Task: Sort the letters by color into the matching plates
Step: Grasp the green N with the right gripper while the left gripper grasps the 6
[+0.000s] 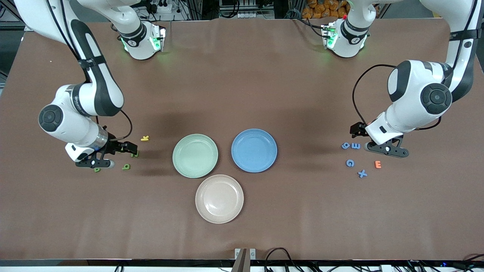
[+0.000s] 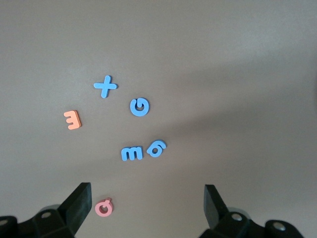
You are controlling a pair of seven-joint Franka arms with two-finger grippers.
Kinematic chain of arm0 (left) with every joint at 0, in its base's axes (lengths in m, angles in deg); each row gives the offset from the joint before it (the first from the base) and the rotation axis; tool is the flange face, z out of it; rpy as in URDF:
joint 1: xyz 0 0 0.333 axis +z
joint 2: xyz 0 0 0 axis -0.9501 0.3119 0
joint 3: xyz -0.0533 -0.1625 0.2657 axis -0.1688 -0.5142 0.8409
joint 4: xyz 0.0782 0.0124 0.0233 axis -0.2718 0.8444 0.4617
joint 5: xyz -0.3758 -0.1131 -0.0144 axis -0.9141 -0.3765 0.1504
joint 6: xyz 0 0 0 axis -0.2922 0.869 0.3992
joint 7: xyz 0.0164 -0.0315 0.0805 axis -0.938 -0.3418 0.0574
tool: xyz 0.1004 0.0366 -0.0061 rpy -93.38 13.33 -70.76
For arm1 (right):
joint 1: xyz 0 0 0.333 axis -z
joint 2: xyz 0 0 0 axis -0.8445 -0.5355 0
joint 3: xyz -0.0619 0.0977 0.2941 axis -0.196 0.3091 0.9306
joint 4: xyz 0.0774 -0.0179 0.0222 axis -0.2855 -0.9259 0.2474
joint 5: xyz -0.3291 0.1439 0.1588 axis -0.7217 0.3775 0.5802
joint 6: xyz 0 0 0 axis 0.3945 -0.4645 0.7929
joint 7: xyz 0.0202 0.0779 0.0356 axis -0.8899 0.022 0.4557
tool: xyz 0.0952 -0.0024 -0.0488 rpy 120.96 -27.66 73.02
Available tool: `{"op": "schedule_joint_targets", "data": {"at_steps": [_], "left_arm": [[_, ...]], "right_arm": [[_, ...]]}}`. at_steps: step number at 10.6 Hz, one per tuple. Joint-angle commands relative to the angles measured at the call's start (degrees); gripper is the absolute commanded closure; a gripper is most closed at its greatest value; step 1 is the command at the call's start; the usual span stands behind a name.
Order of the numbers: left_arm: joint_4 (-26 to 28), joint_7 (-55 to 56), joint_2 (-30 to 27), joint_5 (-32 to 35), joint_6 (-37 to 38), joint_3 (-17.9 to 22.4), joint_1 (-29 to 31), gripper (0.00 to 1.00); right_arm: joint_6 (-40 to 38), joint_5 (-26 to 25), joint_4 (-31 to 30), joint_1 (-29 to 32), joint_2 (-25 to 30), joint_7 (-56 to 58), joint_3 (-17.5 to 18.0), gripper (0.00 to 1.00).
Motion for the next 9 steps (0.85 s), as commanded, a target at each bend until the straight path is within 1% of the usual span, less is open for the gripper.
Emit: {"op": "schedule_joint_targets", "data": {"at_steps": [1, 5, 6, 8, 9], "left_arm": [[-0.8, -3.8, 1.8, 0.9, -0.7, -0.1, 0.8, 0.00], [-1.5, -7.0, 3.4, 0.6, -1.7, 0.0, 1.1, 0.00], [-2.2, -7.1, 4.1, 1.0, -1.7, 0.0, 0.7, 0.00], [-5.1, -12.1, 7.1, 1.5, -1.7, 0.0, 0.2, 0.00], [-5.2, -13.3, 7.4, 1.6, -1.7, 0.0, 0.0, 0.00]], "right_arm": [[3.0, 0.4, -0.1, 0.6, -2.9, -0.3, 0.1, 0.00], [7.4, 0.4, -0.8, 1.8, -5.5, -0.5, 0.1, 0.00], [9.2, 0.4, -1.7, 2.5, -5.8, -0.4, 0.1, 0.00], [10.8, 0.2, -2.5, 3.0, -6.7, -0.1, 0.1, 0.00], [11.5, 0.2, -2.7, 3.0, -7.1, 0.2, 0.2, 0.00]]}}
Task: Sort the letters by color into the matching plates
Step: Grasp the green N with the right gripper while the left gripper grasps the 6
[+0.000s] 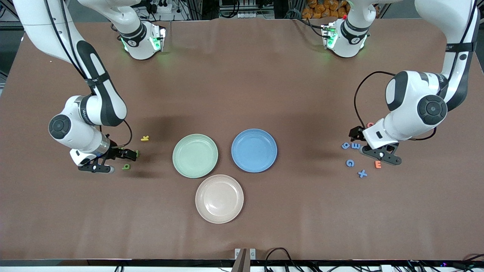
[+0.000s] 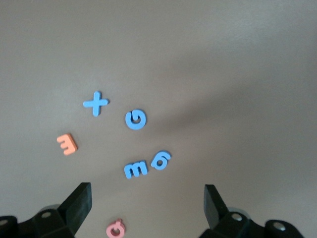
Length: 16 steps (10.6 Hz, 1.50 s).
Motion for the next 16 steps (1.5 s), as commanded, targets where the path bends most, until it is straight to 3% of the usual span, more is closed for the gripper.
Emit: {"op": "schedule_joint_targets", "data": {"at_steps": [1, 3, 9, 16], "left_arm": [[-2.9, -4.1, 2.9, 1.7, 0.0, 0.0, -0.4, 0.00], [-2.5, -9.3, 3.3, 3.1, -2.6, -0.1, -0.2, 0.00], [0.3, -10.0, 4.8, 3.2, -6.2, -0.1, -0.3, 0.00], [8.2, -13.4, 4.1, 4.0, -13.6, -0.9, -0.3, 0.00]], "right_arm": [[2.3, 0.1, -1.2, 0.6, -1.0, 0.4, 0.5, 0.00], [2.7, 0.1, -1.2, 0.4, -2.1, 0.4, 0.5, 0.00], [7.2, 0.0, -4.5, 0.0, -2.9, 0.4, 0.5, 0.00], [8.5, 0.0, -6.9, -0.9, -2.5, 0.4, 0.5, 0.20]]}}
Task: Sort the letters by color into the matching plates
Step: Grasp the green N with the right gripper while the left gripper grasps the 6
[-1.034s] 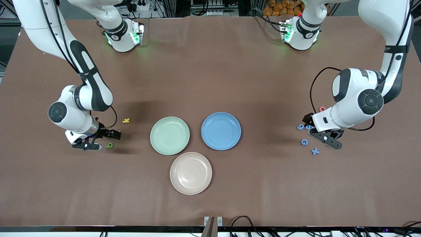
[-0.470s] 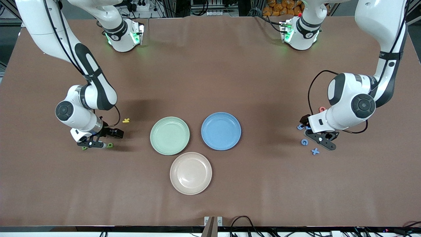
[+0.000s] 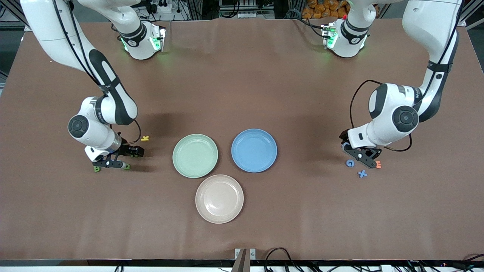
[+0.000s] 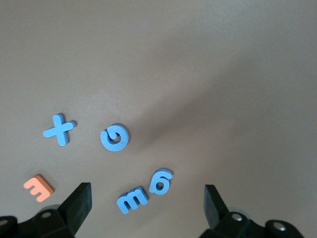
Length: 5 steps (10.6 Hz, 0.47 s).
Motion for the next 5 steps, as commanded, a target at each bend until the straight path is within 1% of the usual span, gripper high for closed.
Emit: {"op": "schedule_joint_targets", "data": {"at_steps": [1, 2, 5], "left_arm": [[4.8, -2.7, -1.2, 1.7, -4.8, -0.3, 0.3, 0.00], [6.7, -3.3, -1.2, 1.8, -7.5, -0.3, 0.3, 0.00], [10.9, -4.3, -0.8, 1.9, -13.8, -0.2, 0.9, 0.00]], "right_arm": [[1.9, 0.1, -2.2, -0.1, 0.8, 0.3, 0.1, 0.29], [2.1, 0.1, -2.6, -0.1, 1.1, 0.3, 0.1, 0.36], [2.1, 0.1, -3.3, -0.1, 1.6, 0.4, 0.1, 0.50]]}}
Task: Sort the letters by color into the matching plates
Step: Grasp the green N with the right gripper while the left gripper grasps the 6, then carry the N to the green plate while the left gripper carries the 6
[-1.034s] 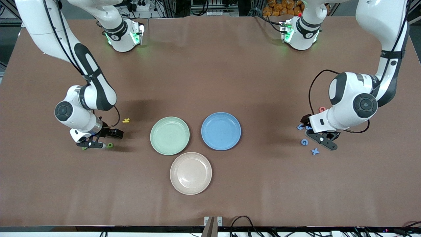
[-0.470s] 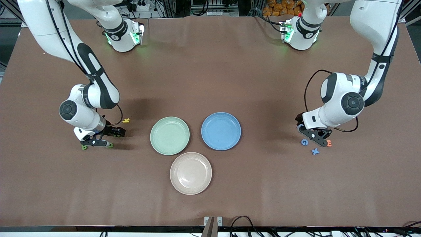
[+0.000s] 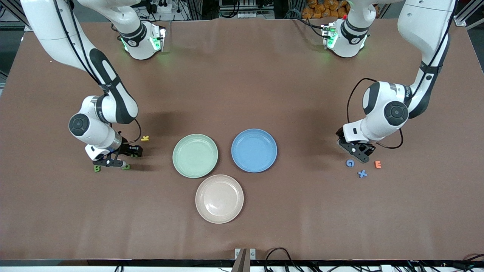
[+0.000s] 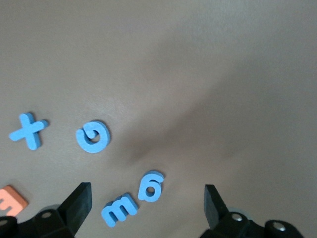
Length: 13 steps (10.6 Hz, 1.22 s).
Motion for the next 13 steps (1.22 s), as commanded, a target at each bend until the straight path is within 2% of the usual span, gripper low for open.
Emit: {"op": "schedule_joint_targets", "data": {"at_steps": [1, 3, 7, 10, 12, 13], "left_arm": [[5.0, -2.3, -0.5, 1.7, -6.6, -0.2, 0.9, 0.00], [5.5, -4.9, 0.2, 1.7, -7.7, -0.2, 2.1, 0.00], [5.0, -7.9, 2.8, 1.8, -8.5, -0.2, 3.2, 0.00], [4.7, -8.5, 4.1, 1.7, -8.7, -0.2, 3.2, 0.00], [4.4, -8.3, 4.4, 1.7, -8.7, -0.2, 3.2, 0.01], [4.8, -2.0, 4.1, 1.5, -8.6, -0.2, 3.3, 0.90]], "right_arm": [[1.0, 0.1, -2.3, 0.0, 1.2, 0.3, 0.3, 0.52], [1.0, 0.1, -2.3, 0.0, 1.3, 0.3, 0.4, 0.57], [0.9, 0.1, -1.9, -0.7, 1.4, 0.4, 0.4, 0.75], [-0.5, 0.1, -0.4, -0.9, 2.4, 0.3, 0.4, 0.77], [-6.6, 0.1, 2.2, -1.7, 4.1, -0.2, 0.4, 0.77], [-9.9, 0.9, 4.0, -3.5, 5.6, -0.9, 0.4, 0.77]]}}
